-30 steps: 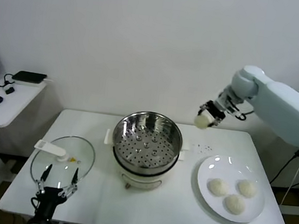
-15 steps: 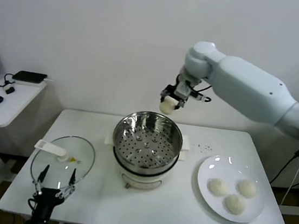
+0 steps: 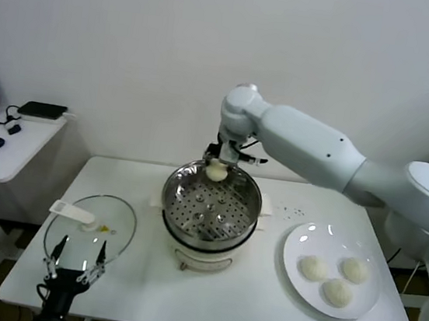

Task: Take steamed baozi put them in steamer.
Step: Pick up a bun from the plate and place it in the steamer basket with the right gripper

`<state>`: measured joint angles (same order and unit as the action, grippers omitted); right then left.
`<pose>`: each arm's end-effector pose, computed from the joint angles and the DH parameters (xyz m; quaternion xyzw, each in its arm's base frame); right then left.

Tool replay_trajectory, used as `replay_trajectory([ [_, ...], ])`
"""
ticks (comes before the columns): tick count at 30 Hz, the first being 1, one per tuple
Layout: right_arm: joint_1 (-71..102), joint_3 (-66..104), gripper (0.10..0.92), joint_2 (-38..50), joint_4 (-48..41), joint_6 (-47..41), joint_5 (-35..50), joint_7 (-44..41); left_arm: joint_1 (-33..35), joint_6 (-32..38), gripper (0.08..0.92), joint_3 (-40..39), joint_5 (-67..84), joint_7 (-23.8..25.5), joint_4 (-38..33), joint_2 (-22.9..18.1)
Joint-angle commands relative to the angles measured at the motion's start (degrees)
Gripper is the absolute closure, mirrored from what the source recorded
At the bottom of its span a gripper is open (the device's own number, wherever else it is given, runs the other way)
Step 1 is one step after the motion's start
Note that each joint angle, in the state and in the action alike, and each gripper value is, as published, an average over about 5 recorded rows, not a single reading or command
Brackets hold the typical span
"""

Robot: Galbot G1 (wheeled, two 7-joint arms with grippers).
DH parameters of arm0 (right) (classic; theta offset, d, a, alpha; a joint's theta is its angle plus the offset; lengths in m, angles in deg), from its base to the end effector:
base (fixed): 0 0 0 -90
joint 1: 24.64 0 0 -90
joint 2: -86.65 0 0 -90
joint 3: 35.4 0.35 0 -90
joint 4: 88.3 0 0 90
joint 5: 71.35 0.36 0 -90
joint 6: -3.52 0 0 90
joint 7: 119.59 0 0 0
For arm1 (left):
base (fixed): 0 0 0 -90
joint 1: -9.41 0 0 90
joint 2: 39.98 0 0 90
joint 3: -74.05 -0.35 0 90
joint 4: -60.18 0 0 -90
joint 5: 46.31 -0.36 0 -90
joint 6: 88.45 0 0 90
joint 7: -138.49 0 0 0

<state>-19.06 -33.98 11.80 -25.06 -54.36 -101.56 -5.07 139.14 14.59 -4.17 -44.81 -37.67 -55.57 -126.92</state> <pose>0.5763 0.1763 -0.0483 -0.5697 0.0725 -0.8185 0.0134 0.1228 0.0764 -0.3488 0.0322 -0.9968 -0.0726 0.0068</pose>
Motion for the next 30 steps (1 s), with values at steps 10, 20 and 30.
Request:
replay_trajectory([
  [10, 6.3, 2.2, 0.414, -1.5, -1.2, 0.9, -8.5, 0.6, -0.3, -0.2, 0.177, -0.1, -0.3, -0.2, 0.3, -0.2],
  [20, 8.2, 3.6, 0.406, -1.9, -2.0, 1.6, -10.7, 1.0, -0.2, 0.0, 0.177, -0.2, -0.2, -0.3, 0.9, -0.5],
  [30, 9.7, 4.8, 0.309, -1.9, -2.3, 2.1, -12.0, 1.5, -0.2, 0.0, 0.177, -0.3, -0.2, -0.4, 1.2, -0.7],
])
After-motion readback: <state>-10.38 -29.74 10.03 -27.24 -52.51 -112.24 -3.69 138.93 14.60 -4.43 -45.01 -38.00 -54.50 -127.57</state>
